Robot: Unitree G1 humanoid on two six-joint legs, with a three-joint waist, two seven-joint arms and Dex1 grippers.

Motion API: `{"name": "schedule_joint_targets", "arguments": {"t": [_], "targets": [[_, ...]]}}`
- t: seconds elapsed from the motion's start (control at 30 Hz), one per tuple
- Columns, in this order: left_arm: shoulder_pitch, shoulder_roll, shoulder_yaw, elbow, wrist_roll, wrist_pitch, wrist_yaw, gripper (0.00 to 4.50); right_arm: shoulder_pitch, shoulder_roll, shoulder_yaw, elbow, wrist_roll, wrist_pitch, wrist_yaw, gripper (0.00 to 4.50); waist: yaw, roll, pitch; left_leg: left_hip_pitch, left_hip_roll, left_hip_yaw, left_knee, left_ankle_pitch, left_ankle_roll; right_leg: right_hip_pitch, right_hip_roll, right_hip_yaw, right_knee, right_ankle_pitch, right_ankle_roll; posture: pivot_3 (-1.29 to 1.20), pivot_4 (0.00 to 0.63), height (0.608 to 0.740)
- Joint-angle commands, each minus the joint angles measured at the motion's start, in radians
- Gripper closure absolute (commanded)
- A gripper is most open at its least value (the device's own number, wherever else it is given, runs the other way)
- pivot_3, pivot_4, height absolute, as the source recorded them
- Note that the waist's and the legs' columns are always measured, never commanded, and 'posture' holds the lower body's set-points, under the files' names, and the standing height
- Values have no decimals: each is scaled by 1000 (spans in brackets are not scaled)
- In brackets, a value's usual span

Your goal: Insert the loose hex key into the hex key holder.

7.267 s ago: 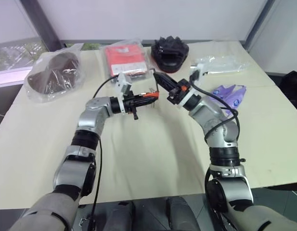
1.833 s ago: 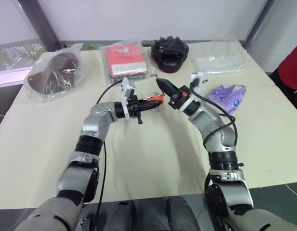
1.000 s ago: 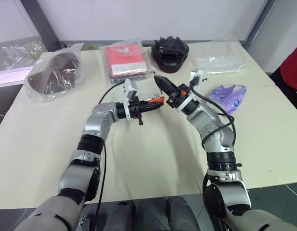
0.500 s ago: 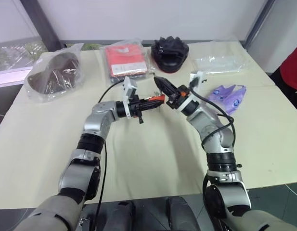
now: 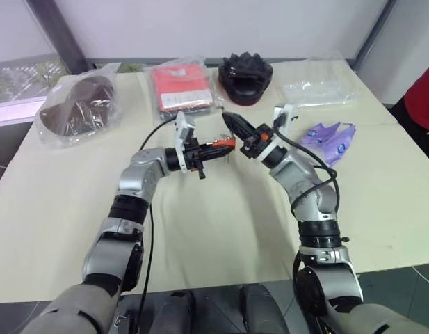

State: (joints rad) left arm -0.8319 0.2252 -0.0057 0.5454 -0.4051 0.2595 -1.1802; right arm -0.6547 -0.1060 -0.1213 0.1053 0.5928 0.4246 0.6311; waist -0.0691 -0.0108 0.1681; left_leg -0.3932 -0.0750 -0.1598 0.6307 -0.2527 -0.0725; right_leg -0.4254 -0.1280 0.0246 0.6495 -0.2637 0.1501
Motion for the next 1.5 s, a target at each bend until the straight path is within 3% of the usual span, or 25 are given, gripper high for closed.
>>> {"name": "schedule_joint_targets", "arguments": {"t": [0.03, 0.57, 1.07, 1.3, 1.4, 1.5], "targets": [[-20, -2, 44, -50, -44, 3, 11, 4500, 0, -6, -3, -13, 0, -18, 1, 4412, 0, 0, 0, 0, 0, 0, 0, 0, 0, 0, 0, 0, 0, 0, 0, 0, 150, 740], [-55, 8, 83, -38, -66, 37, 35, 4500, 19, -41, 11, -13, -10, -27, 24, 4412, 0, 0, 0, 0, 0, 0, 0, 0, 0, 0, 0, 0, 0, 0, 0, 0, 150, 740], [-91, 42, 7, -7, 80, -219, -19, 4500, 45, -140, 102, -38, -67, -33, 146, 4412, 0, 0, 0, 0, 0, 0, 0, 0, 0, 0, 0, 0, 0, 0, 0, 0, 150, 740], [-74, 29, -3, -3, 84, -230, -29, 4500, 37, -133, 72, -29, -58, -33, 127, 4412, 1, 0, 0, 0, 0, 0, 0, 0, 0, 0, 0, 0, 0, 0, 0, 0, 150, 740], [-58, 29, -5, -5, 83, -214, -36, 4500, 34, -133, 44, -41, -29, -22, 126, 3480, 2, 0, 0, 0, 0, 0, 0, 0, 0, 0, 0, 0, 0, 0, 0, 0, 150, 740], [-43, 30, -4, -11, 80, -195, -41, 4500, 49, -156, 35, -97, 2, 9, 144, 1939, 1, 0, 0, 0, 0, 0, 0, 0, 0, 0, 0, 0, 0, 0, 0, 0, 150, 740]]}}
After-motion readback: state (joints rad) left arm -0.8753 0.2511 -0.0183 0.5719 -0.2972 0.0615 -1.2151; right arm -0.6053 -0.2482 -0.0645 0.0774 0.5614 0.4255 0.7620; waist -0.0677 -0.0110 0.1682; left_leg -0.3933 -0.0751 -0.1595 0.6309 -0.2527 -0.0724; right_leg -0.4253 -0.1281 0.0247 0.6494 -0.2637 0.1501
